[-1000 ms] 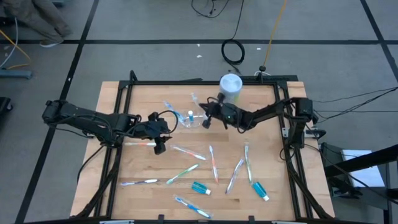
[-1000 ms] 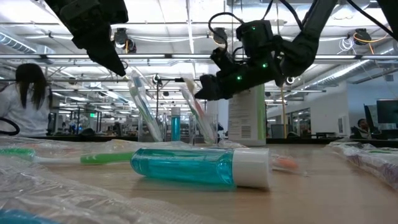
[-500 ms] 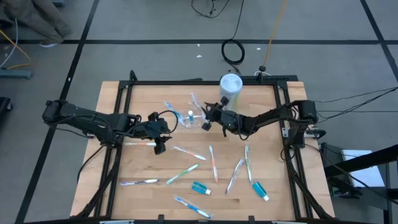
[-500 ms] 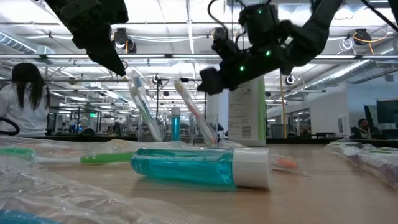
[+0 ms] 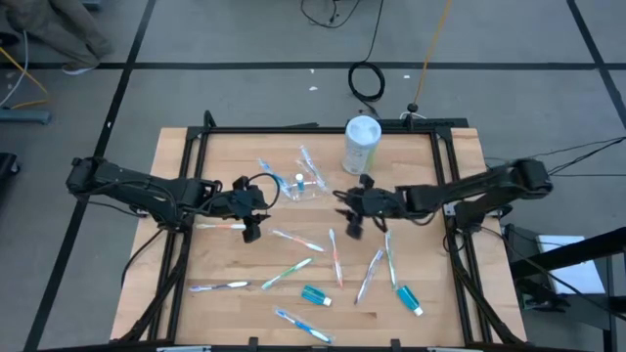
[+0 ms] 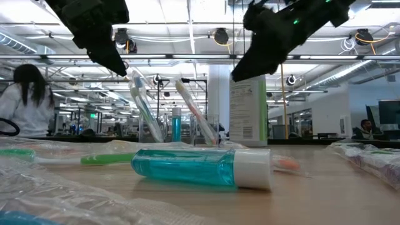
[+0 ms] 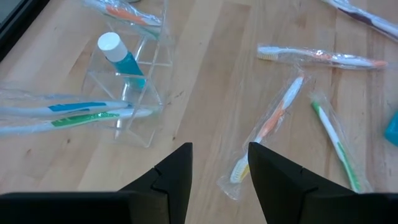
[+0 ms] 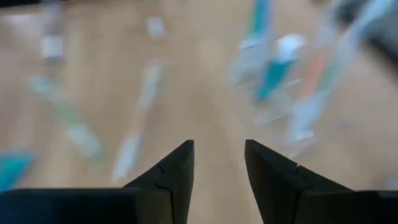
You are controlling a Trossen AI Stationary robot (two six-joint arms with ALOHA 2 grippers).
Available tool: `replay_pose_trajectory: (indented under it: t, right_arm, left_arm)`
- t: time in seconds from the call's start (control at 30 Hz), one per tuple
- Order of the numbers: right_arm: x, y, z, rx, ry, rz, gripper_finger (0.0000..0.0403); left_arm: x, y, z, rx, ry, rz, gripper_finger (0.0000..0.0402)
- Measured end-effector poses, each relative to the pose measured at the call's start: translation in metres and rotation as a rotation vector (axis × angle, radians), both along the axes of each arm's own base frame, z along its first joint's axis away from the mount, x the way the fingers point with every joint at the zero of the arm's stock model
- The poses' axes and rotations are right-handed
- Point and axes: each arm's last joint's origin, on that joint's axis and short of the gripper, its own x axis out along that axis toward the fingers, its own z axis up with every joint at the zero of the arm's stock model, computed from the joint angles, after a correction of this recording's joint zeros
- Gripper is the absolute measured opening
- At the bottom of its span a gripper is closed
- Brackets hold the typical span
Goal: Pick & Place toothbrushing station
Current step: Put the orange toothbrush into the transparent organizer
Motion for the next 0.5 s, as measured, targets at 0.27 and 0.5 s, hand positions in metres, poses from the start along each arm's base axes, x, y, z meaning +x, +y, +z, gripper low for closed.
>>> replay_pose_trajectory:
  t: [0.27, 0.5]
  right_arm:
    - [-0.015, 0.023, 0.006, 0.098, 0.061, 0.198, 0.013]
    - [-0.016, 0.035, 0.003, 0.083, 0.075, 0.251, 0.013]
  left_arm:
    - [0.0, 0.0, 0.0, -0.019, -0.004, 0.017, 0.0161]
    - [-0.004, -0.005, -0.004, -0.125, 0.068, -0.079, 0.0161]
